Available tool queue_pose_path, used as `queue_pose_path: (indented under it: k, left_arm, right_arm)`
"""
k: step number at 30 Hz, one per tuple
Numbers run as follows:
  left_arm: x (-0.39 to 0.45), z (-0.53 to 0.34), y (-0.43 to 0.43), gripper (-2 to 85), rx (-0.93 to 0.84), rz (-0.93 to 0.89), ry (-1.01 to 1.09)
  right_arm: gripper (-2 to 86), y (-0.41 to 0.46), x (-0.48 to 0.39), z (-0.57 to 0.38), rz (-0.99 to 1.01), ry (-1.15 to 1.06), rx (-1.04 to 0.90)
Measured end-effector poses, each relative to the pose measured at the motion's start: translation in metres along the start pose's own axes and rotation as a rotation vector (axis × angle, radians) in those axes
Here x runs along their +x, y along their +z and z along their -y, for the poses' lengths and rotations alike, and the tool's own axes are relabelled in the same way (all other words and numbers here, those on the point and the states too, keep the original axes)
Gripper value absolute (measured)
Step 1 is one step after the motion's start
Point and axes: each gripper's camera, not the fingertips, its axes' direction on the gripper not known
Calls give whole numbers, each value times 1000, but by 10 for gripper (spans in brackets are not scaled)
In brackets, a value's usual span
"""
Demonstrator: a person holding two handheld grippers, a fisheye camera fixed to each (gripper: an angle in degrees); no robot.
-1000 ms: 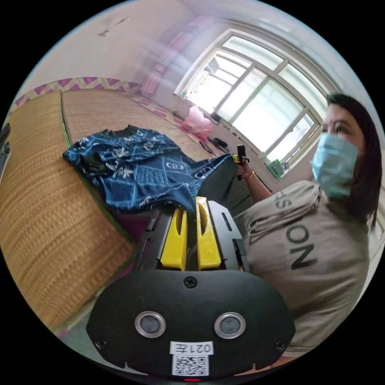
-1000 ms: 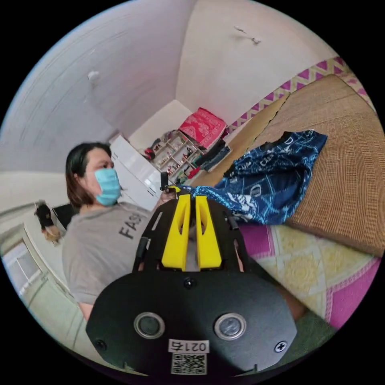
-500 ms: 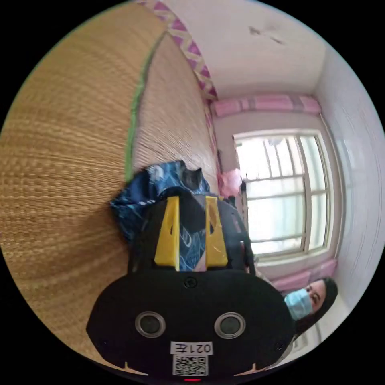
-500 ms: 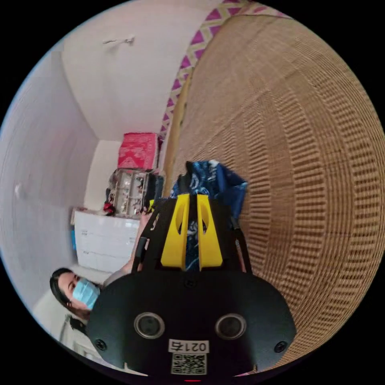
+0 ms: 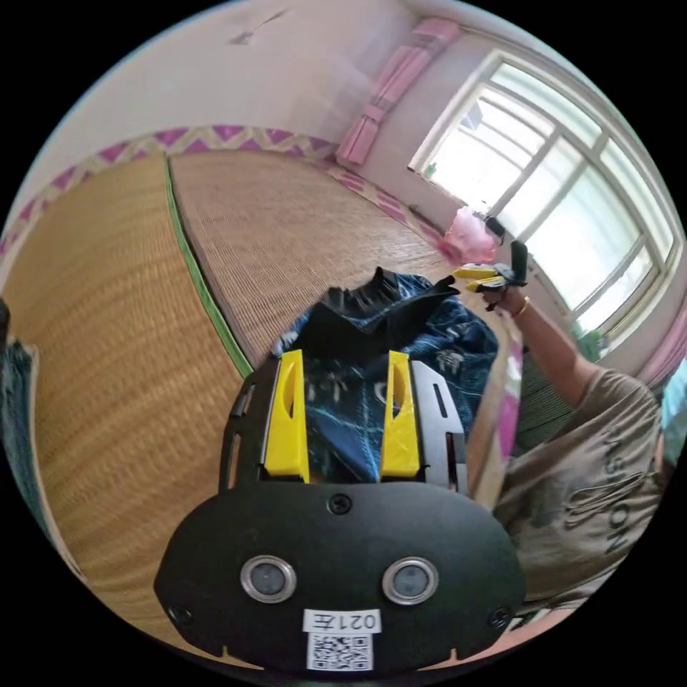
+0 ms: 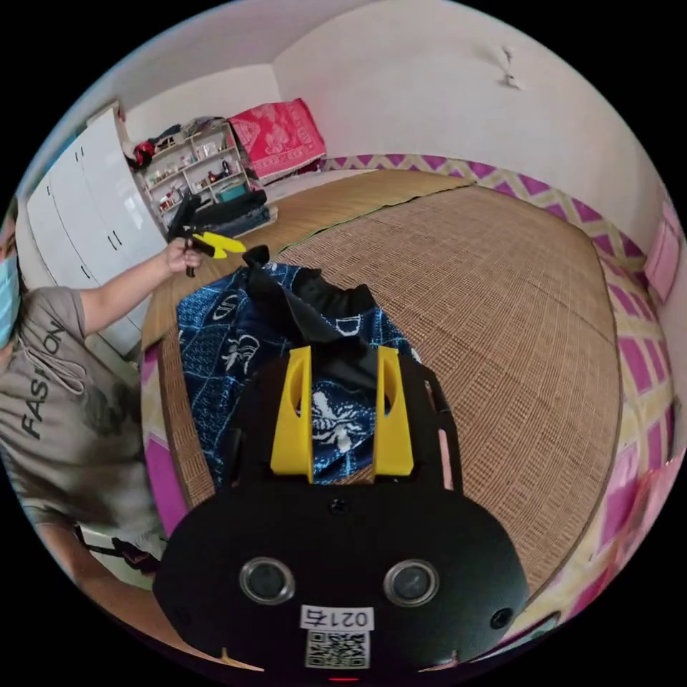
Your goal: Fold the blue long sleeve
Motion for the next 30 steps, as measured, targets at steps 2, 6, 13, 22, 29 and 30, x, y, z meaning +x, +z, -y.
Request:
queue_pose_path:
  k: [2, 6, 13, 22, 29, 30]
  left_arm:
    - [-17, 25, 22, 171, -54, -25, 59]
    - [-39, 48, 60, 175, -149, -208, 124]
    - [-87, 53, 38, 0, 30, -280, -82]
    - [-191, 14, 81, -4, 76, -291, -586]
    - [-159, 6, 8, 105, 119, -364, -414]
    - [-143, 10, 1, 107, 93, -345, -364]
  right_arm:
    - [134, 14, 5, 12, -51, -34, -31]
    - [114, 45, 43, 24, 127, 6, -78]
    - [5, 23, 78, 34, 239, 159, 107]
    - [2, 100, 150, 59, 198, 566, -49]
    - [18, -5, 117, 60, 219, 593, 214]
    - [15, -18, 86, 74, 219, 500, 200]
